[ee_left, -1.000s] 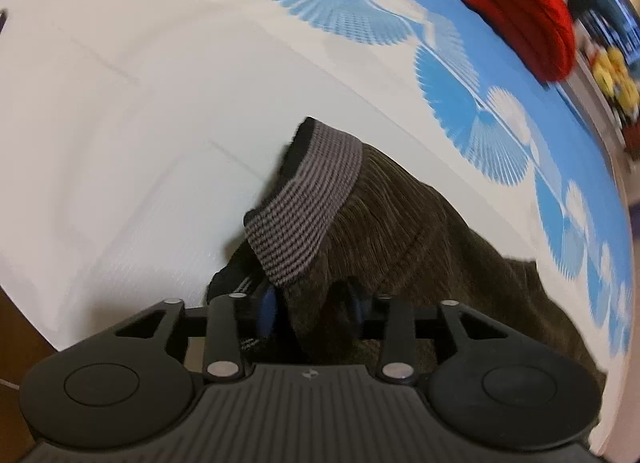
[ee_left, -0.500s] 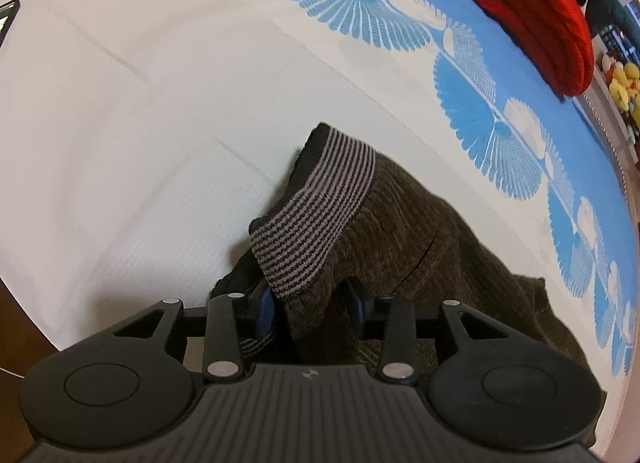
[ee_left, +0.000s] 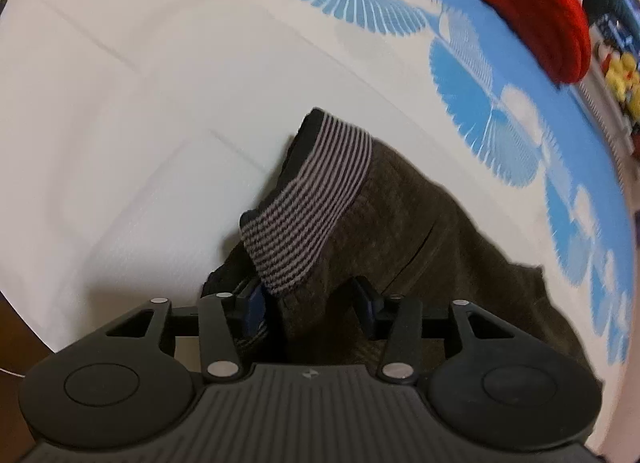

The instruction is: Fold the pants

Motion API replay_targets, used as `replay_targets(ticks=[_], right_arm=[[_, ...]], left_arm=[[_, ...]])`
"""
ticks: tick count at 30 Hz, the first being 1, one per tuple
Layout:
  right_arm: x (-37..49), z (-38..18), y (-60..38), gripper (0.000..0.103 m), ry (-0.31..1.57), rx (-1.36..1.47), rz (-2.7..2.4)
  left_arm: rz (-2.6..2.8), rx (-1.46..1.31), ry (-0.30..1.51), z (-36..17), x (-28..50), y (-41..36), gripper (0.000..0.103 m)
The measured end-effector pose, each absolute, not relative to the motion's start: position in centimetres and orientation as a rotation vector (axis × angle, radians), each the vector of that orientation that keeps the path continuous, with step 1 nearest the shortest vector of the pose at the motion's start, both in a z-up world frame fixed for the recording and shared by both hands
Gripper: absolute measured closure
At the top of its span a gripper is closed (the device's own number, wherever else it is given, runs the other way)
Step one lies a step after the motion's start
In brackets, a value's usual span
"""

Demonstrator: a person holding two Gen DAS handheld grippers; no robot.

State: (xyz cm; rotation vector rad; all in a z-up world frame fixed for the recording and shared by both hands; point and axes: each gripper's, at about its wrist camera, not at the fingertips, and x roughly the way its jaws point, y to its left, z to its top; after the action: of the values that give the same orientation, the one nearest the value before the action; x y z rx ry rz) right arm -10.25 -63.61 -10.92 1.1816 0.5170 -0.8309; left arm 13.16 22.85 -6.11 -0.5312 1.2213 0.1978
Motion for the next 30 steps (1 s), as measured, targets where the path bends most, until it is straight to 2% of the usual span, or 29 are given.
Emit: replay_targets(ticks=[2,3,4,5,7,9,11,12,15,17,20,21,22,23,26,30], right_arm=[[-9.3,-10.9,-63.5,0.069,0.554,1.116,-0.828],[-9.0,-10.9,-63.4,0.083,0.57,1.093,-0.825],[-8.7,-10.9,-63.4,0.092,0.58,1.072,-0.817],[-8.5,-10.4,-63.4,0.093,0.569,1.041,-0.812],[-9.0,-8.0,-63.0,0.094,0.436,0.984,-0.779],[-9.8,-5.4,-62.0,0.095,0.293,0.905,-0.723],[-10.6,-4.6,-61.7,0.095,0.267,0.89,-0.765],[-10.8,-5.1,-62.0,0.095,0.315,0.913,-0.813],[-10.9,-9.5,-63.4,0.095,0.662,1.002,-1.031],[-11.7,-11.0,-64.1,0.093,0.685,1.092,-1.061],[-10.4,-9.5,-63.5,0.087,0.721,0.939,-1.081],[-10.2,-8.9,-63.1,0.086,0.71,0.881,-1.114],[-10.0,-8.0,-62.6,0.084,0.695,0.807,-1.175],[-10.0,-7.1,-62.5,0.081,0.68,0.754,-1.218],[-9.0,-4.9,-60.8,0.081,0.604,0.649,-1.225],[-4.3,-2.9,-56.9,0.081,0.527,0.568,-0.915]], left_arm=[[0.21,-0.494,1.199,-5.9,13.2,22.6,0.071],[0.209,-0.495,1.179,-5.6,13.0,22.7,0.08],[0.202,-0.507,1.156,-5.3,12.9,22.8,0.084],[0.191,-0.515,1.107,-4.5,12.6,22.8,0.085],[0.158,-0.531,0.999,-2.9,11.7,22.9,0.087],[0.138,-0.532,0.933,-1.8,10.7,23.3,0.087],[0.139,-0.527,0.987,-2.3,10.1,23.6,0.086],[0.141,-0.532,1.048,-3.1,10.0,23.7,0.086],[0.147,-0.432,1.219,-5.6,10.1,23.2,0.082],[0.121,-0.373,1.262,-6.1,10.0,22.7,0.076],[0.146,-0.397,1.2,-5.1,9.4,23.3,0.071],[0.179,-0.391,1.153,-4.3,9.3,23.6,0.063],[0.21,-0.372,1.104,-3.6,9.2,23.8,0.062],[0.246,-0.332,1.046,-2.6,9.0,23.6,0.062],[0.19,-0.221,0.895,-0.2,9.2,21.7,0.062],[-0.023,-0.15,0.858,0.1,9.9,18.4,0.062]])
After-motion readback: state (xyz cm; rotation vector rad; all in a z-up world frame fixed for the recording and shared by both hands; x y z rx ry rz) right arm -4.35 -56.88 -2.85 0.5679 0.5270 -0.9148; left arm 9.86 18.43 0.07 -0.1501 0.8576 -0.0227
